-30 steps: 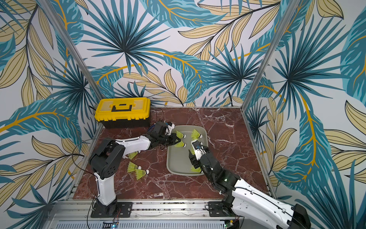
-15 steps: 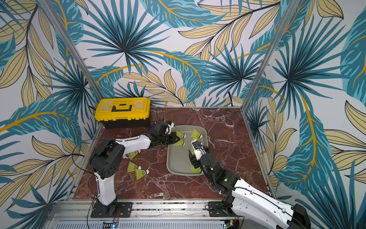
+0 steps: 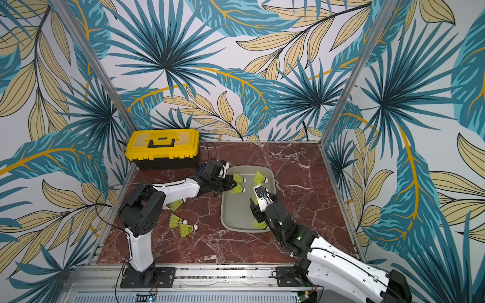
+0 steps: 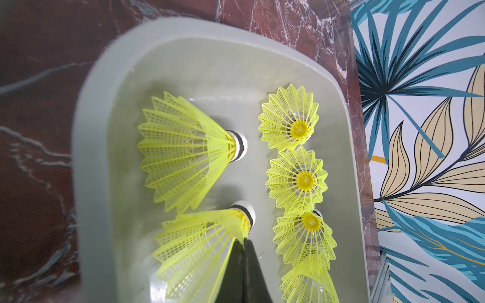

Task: Put the shuttlecocks into the storage box
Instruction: Place the shuttlecock in the storage box.

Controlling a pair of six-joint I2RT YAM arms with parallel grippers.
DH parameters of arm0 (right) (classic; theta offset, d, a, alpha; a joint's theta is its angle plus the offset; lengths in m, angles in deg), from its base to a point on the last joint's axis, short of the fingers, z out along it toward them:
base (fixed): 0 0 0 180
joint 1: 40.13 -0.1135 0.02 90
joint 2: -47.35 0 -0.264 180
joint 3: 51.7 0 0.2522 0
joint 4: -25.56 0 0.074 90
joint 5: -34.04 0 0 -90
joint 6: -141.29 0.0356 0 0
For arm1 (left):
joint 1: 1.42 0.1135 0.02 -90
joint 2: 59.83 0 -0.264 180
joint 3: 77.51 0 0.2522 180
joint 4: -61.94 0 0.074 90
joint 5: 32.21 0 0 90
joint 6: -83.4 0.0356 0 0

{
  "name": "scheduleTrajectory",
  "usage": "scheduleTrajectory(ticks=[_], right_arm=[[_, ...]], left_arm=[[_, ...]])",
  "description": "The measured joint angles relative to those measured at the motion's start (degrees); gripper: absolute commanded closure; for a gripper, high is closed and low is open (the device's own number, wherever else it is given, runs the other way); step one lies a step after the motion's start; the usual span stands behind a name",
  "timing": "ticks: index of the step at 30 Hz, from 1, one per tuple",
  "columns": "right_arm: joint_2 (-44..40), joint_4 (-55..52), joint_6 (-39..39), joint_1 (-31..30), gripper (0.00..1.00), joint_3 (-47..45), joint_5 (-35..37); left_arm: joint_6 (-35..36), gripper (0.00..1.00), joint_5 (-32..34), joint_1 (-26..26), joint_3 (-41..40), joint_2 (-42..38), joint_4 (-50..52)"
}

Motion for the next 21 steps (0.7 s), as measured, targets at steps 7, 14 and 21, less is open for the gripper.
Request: scheduleTrajectory(ticks=[7, 14, 21], right_arm=[[0.00, 0.00, 0.00, 0.00, 0.35, 0.00, 0.00], [0.00, 0.00, 0.00, 0.00, 0.34, -0.20, 0.02], [0.00, 0.00, 0.00, 0.00, 0.34, -0.52, 0.02]], left_arm=[[0.61, 0.93, 0.79, 0.02, 0.00, 0.00, 0.98], [0.87, 0.83, 1.05, 0.07, 0.00, 0.00, 1.60], [1.03, 0.72, 1.31, 0.07, 0.00, 0.00, 2.25]])
